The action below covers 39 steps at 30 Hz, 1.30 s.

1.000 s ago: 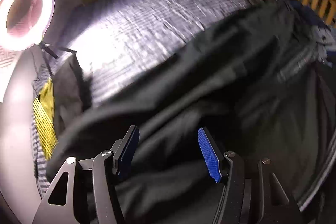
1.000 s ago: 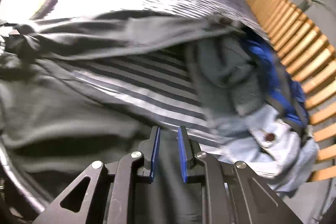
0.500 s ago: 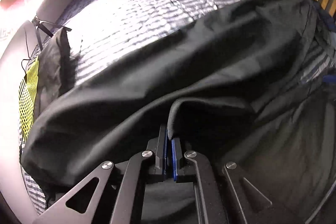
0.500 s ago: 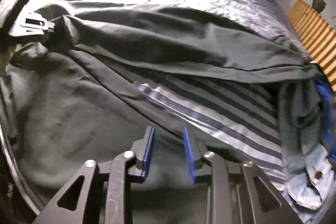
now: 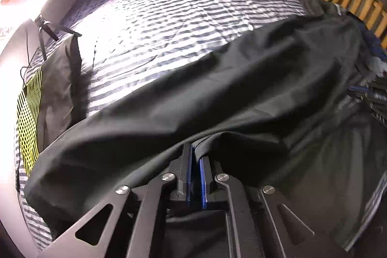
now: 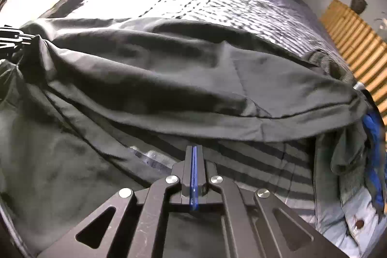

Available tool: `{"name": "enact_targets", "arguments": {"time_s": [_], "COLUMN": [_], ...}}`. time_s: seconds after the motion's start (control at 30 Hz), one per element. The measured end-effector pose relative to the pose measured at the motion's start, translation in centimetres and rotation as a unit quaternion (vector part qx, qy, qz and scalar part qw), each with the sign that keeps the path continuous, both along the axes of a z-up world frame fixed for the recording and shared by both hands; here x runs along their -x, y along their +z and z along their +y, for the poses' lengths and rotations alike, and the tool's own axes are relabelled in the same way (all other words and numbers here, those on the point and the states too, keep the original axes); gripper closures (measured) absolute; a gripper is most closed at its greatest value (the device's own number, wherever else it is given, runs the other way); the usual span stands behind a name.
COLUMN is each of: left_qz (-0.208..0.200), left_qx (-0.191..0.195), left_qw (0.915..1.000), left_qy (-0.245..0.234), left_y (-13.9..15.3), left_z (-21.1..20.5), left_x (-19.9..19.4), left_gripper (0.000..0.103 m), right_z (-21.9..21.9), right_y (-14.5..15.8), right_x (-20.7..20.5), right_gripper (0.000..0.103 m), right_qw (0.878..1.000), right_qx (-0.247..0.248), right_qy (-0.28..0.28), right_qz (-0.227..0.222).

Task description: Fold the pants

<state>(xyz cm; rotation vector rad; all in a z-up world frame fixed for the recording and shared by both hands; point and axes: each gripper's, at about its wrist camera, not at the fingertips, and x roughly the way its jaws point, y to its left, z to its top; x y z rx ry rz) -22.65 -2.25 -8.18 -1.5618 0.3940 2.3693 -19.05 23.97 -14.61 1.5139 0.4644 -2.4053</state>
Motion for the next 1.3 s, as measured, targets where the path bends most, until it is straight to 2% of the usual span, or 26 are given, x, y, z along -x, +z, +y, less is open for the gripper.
{"name": "enact_targets", "arguments": {"time_s": [0.07, 0.13, 0.2, 0.33, 0.4, 0.47, 0.53, 0.6, 0.67, 0.8, 0.87, 0.93, 1.03, 1.1, 1.2, 1.3], "left_qz": [0.017, 0.034, 0.051, 0.085, 0.089, 0.094, 0.09, 0.078, 0.07, 0.041, 0.042, 0.052, 0.064, 0.069, 0.065, 0.059], "left_qx": [0.006, 0.007, 0.011, 0.036, 0.029, 0.05, 0.064, 0.061, 0.063, 0.037, 0.038, 0.051, 0.048, 0.04, 0.019, -0.002], "left_qw": [0.9997, 0.9993, 0.9986, 0.9951, 0.9925, 0.9882, 0.9841, 0.9809, 0.9784, 0.976, 0.9788, 0.9828, 0.9912, 0.9942, 0.9974, 0.998], "left_qy": [-0.014, -0.016, -0.01, 0.037, 0.078, 0.11, 0.139, 0.168, 0.184, 0.211, 0.197, 0.17, 0.105, 0.072, 0.023, -0.023], "left_y": [1.2, 2.6, 4.4, 7.0, 8.1, 8.6, 8.5, 8.0, 7.4, 5.5, 5.1, 5.0, 5.9, 5.9, 5.4, 4.7], "left_z": [-0.3, -1.2, -2.7, -7.4, -11.2, -14.7, -18.2, -21.6, -24.4, -27.6, -26.8, -24.8, -19.7, -16.3, -10.6, -4.5], "left_x": [-1.2, -2.2, -2.9, -2.7, -1.8, -0.6, 0.5, 1.2, 1.5, 2.4, 2.7, 3.2, 4.1, 5.2, 6.9, 7.8], "left_gripper": [0.068, 0.062, 0.061, 0.042, 0.039, 0.031, 0.022, 0.021, 0.02, 0.019, 0.019, 0.019, 0.019, 0.019, 0.019, 0.019], "right_z": [1.3, 3.9, 7.1, 13.3, 15.8, 16.9, 16.8, 15.4, 12.4, 4.2, 0.0, -1.9, -1.1, 1.8, 8.8, 17.5], "right_y": [0.9, 2.3, 3.5, 5.3, 6.2, 7.3, 8.4, 9.6, 10.6, 11.3, 10.5, 10.1, 10.4, 10.8, 11.1, 10.9], "right_x": [0.0, -0.1, -0.2, -0.6, -0.9, -0.8, -0.3, 1.1, 2.7, 7.0, 9.5, 10.9, 12.5, 13.5, 14.3, 14.1], "right_gripper": [0.1, 0.088, 0.059, 0.058, 0.058, 0.058, 0.058, 0.058, 0.057, 0.046, 0.046, 0.047, 0.047, 0.047, 0.046, 0.046], "right_qw": [1.0, 0.999, 0.996, 0.989, 0.984, 0.981, 0.98, 0.983, 0.988, 0.995, 0.997, 0.997, 0.997, 0.995, 0.987, 0.966], "right_qx": [0.016, 0.034, 0.05, 0.047, 0.063, 0.063, 0.074, 0.086, 0.088, 0.085, 0.065, 0.066, 0.065, 0.063, 0.066, 0.088], "right_qy": [-0.007, -0.037, -0.07, -0.136, -0.163, -0.18, -0.177, -0.157, -0.115, -0.024, -0.001, 0.001, -0.021, -0.059, -0.142, -0.244], "right_qz": [-0.008, -0.005, 0.001, 0.017, 0.021, 0.038, 0.047, 0.049, 0.054, 0.055, 0.051, 0.045, 0.045, 0.041, 0.031, 0.023]}}
